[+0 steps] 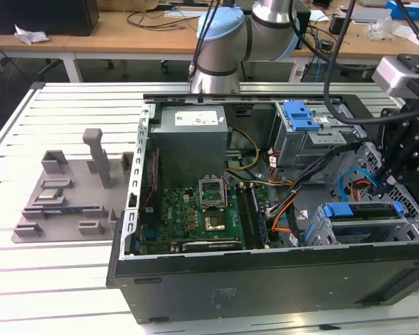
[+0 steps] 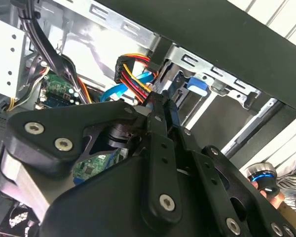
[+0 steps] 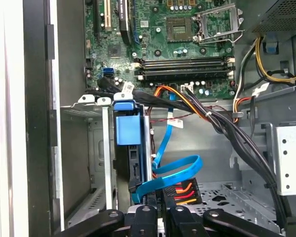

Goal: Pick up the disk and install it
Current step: 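Insert the first disk wire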

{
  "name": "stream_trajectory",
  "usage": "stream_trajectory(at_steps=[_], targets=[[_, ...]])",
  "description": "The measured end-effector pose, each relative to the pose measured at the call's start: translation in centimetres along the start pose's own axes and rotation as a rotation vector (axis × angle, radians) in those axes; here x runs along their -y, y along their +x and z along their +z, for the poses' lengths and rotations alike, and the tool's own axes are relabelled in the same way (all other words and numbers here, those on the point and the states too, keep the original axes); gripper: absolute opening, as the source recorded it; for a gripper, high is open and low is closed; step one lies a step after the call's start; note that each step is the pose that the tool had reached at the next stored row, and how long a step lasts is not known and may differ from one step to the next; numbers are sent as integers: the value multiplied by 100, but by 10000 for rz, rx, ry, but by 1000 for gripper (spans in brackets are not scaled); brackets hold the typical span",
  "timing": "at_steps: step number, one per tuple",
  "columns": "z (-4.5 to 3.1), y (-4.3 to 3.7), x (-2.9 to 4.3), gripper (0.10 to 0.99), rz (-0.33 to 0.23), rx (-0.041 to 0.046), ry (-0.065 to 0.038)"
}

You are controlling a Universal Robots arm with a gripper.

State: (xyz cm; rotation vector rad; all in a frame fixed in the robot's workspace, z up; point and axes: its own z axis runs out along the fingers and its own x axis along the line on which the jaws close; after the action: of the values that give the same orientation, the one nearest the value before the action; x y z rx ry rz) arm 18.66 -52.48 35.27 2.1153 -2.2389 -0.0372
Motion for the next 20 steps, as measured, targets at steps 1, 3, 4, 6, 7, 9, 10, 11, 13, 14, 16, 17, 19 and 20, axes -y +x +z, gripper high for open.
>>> stream_trajectory(at_steps=[1,3,4,6,7,9,10,11,13,14,16,17,19,20], targets=[[1,13,1,169,0,0,0],[2,38,2,169,0,-1,0],[3,63,4,169,0,-2,0],[5,97,6,169,0,-2,0],[7,113,7,169,0,-2,0],[11,120,8,169,0,-3,1],[13,121,7,169,0,-4,1],[15,121,8,169,0,-3,0],[25,123,9,169,0,-1,0],[32,126,9,169,0,-2,0],[44,128,11,169,0,-1,0],[49,130,11,169,0,-2,0],[63,137,12,169,0,0,0],[77,139,13,169,0,0,0]])
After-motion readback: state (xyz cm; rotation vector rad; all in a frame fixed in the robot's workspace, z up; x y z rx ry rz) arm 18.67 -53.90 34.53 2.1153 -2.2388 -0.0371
